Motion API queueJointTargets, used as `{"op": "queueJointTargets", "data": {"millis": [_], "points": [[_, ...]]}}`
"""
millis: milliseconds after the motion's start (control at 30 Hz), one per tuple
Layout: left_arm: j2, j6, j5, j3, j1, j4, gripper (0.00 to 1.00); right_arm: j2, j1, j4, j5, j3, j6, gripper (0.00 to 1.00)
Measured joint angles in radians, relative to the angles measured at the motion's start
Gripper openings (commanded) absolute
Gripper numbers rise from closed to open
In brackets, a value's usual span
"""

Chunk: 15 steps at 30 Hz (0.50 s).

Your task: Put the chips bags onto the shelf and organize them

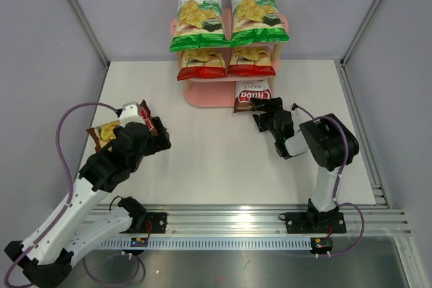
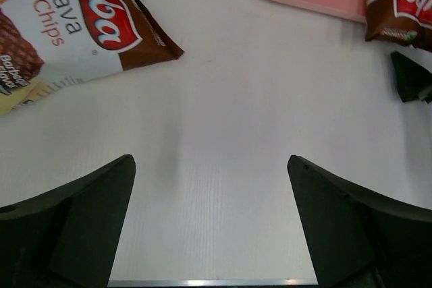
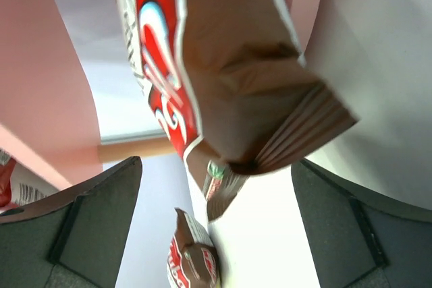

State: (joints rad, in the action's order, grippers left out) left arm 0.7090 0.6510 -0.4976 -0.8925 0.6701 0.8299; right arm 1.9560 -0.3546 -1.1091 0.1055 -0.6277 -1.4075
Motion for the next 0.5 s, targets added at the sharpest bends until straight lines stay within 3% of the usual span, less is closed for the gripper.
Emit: {"op": "queueJointTargets", "data": {"millis": [133,367,500], "points": [[0.047,-0.030,0.064,-0.043,-0.185,-0.002,0.99,-0.101,0.010,0.105,-0.037,0.020,0.045,0.99],[0.152,-0.060,0.291,-0.077,-0.666,-0.017,0.99,-0.378,0.016,0.374,-0.064,0.092,0.163,0.99],[0.186,-0.059,0.368,-0.066,-0.838,-0.029,0.99,-0.579,0.021,0.571,-0.064,0.120,0.241,0.99]]}}
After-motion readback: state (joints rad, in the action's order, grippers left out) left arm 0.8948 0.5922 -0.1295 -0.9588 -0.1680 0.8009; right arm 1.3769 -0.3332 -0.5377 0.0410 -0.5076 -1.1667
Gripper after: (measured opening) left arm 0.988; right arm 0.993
